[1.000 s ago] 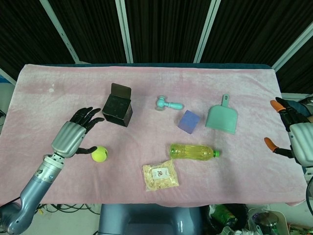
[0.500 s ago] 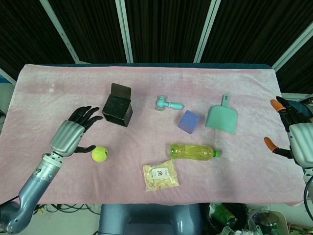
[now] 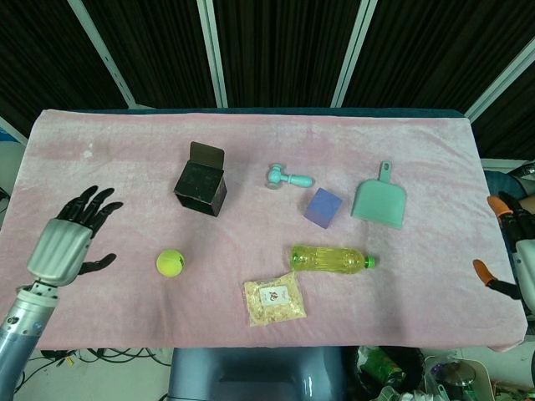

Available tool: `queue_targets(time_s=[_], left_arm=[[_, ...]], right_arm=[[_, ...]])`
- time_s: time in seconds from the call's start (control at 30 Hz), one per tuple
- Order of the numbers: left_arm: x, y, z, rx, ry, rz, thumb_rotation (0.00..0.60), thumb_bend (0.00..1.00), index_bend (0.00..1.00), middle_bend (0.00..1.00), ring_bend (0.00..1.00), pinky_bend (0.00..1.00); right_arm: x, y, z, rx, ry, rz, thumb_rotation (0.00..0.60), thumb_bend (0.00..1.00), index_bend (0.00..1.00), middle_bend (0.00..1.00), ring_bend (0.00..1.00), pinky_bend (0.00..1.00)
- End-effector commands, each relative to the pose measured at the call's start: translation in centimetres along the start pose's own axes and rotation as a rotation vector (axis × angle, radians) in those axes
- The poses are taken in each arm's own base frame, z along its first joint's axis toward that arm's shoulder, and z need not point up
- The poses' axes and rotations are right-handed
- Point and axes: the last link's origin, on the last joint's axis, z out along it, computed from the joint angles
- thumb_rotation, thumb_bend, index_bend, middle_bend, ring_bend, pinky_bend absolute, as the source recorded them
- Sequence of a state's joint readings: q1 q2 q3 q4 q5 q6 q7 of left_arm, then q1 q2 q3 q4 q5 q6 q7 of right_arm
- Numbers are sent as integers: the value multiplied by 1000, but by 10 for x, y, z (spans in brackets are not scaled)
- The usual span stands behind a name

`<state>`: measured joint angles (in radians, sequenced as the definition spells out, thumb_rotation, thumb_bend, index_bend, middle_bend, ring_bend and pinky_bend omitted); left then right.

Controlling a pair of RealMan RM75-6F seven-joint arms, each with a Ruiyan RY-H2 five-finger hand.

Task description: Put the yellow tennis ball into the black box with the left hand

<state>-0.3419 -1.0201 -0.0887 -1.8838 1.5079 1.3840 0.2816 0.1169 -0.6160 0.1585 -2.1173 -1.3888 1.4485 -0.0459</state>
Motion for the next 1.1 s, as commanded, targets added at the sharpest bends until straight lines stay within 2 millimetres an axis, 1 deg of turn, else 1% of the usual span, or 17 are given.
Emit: queue_targets(time_s=[0.03, 0.1, 0.23, 0.37, 0.4, 0.43, 0.47, 0.5, 0.53, 0.6, 0.67, 0.7, 0.73, 0.8, 0.9, 0.97, 1.1], left_arm=[[0, -8, -17, 33, -13, 13, 600, 111, 176, 118, 67, 244], [-3, -12, -24, 49, -27, 13, 600, 118, 176, 128, 81, 265], [-19, -21, -52, 91, -116, 4, 600, 122, 177, 135, 97, 296], [-30, -22, -66, 93, -138, -17, 600, 123, 186, 178, 145, 354], [-36, -22, -70, 91, -145, -26, 600, 124, 197, 193, 156, 363], [-48, -21, -73, 86, -183, -41, 600, 130, 204, 203, 163, 369], [-55, -21, -72, 84, -194, -46, 600, 169, 215, 215, 171, 376], [-59, -21, -71, 82, -197, -47, 600, 238, 226, 225, 176, 382], [-63, -20, -71, 77, -203, -47, 600, 325, 238, 236, 181, 387], [-73, -17, -69, 61, -221, -40, 600, 449, 272, 267, 205, 411], [-82, -13, -69, 43, -230, -34, 600, 530, 333, 327, 262, 469], [-86, -11, -69, 32, -241, -28, 600, 567, 387, 379, 318, 527], [-89, -10, -68, 28, -246, -24, 600, 584, 423, 415, 364, 574], [-97, -6, -69, 9, -281, -6, 600, 617, 502, 502, 500, 715], [-109, 1, -66, -9, -328, 28, 600, 622, 560, 605, 616, 851], [-118, 9, -61, -28, -359, 37, 600, 622, 601, 675, 681, 901], [-126, 24, -53, -62, -376, 26, 600, 622, 696, 776, 800, 986]], right_arm=[[-7, 4, -15, -31, -18, -3, 600, 206, 28, 39, 149, 246], [-12, 6, -22, -43, -30, -2, 600, 207, 28, 38, 149, 246], [-43, 14, -52, -72, -67, -33, 600, 210, 28, 39, 150, 245], [-72, 20, -65, -64, -67, -81, 600, 212, 28, 40, 150, 245], [-83, 23, -67, -63, -73, -85, 600, 212, 28, 40, 150, 246], [-99, 28, -71, -74, -114, -78, 600, 212, 28, 40, 150, 246], [-107, 32, -72, -75, -126, -79, 600, 212, 28, 41, 150, 245], [-111, 33, -72, -72, -129, -81, 600, 212, 28, 41, 150, 245], [-114, 35, -72, -68, -136, -89, 600, 212, 28, 41, 150, 245], [-118, 37, -72, -59, -143, -103, 600, 213, 28, 41, 150, 245], [-120, 36, -72, -57, -147, -99, 600, 213, 28, 41, 150, 246], [-121, 36, -72, -55, -153, -98, 600, 214, 28, 41, 150, 246], [-122, 36, -72, -54, -156, -100, 600, 214, 28, 41, 150, 245], [-123, 36, -73, -48, -171, -111, 600, 214, 28, 41, 150, 245], [-126, 36, -74, -45, -197, -122, 600, 218, 28, 41, 150, 246], [-127, 36, -74, -44, -209, -126, 600, 221, 28, 41, 150, 245], [-126, 36, -74, -47, -211, -132, 600, 227, 28, 41, 150, 245]])
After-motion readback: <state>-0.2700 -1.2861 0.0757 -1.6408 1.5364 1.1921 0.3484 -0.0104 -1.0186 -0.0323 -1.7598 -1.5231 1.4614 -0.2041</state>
